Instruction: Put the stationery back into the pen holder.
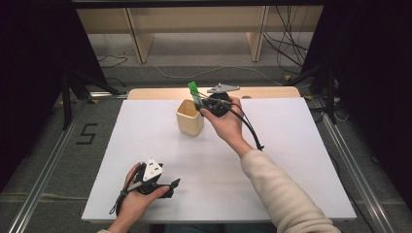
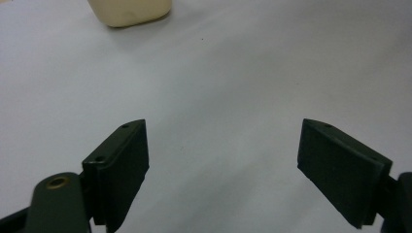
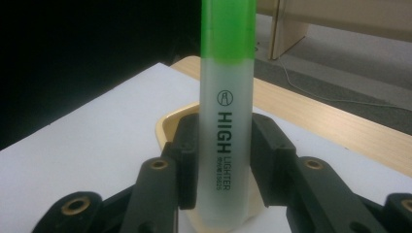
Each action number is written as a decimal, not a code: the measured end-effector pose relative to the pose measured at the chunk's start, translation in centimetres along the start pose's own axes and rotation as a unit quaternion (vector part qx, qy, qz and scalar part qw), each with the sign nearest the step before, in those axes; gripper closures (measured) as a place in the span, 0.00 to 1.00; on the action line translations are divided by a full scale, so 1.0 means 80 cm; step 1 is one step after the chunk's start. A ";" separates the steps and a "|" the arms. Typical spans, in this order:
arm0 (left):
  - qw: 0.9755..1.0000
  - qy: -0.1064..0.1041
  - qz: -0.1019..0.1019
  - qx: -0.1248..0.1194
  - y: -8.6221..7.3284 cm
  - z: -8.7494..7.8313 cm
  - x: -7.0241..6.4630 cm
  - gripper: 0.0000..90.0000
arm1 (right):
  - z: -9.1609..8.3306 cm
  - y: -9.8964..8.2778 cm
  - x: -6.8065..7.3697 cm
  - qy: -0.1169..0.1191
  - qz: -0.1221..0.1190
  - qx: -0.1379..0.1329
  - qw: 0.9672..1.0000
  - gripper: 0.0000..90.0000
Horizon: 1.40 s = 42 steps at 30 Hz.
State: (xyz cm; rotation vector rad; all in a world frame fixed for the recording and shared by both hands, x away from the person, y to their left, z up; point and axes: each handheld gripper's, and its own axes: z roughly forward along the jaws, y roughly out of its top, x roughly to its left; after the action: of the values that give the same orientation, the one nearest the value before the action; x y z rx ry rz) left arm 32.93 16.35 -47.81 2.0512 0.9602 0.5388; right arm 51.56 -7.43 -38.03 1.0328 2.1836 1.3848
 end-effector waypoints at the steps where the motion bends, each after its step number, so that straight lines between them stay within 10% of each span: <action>1: 1.000 -0.001 0.000 0.001 0.000 0.000 0.000 0.21 | 0.001 0.001 0.000 0.000 0.002 0.001 1.000 0.74; 42: 1.000 -0.001 0.000 0.000 0.000 0.001 0.000 0.21 | 0.029 0.015 0.006 0.006 0.007 -0.007 1.000 0.73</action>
State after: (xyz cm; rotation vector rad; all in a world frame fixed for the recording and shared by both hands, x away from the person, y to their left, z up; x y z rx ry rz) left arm 32.99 16.36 -47.83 2.0503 0.9589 0.5356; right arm 53.13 -5.30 -38.01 1.0396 2.1767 1.4129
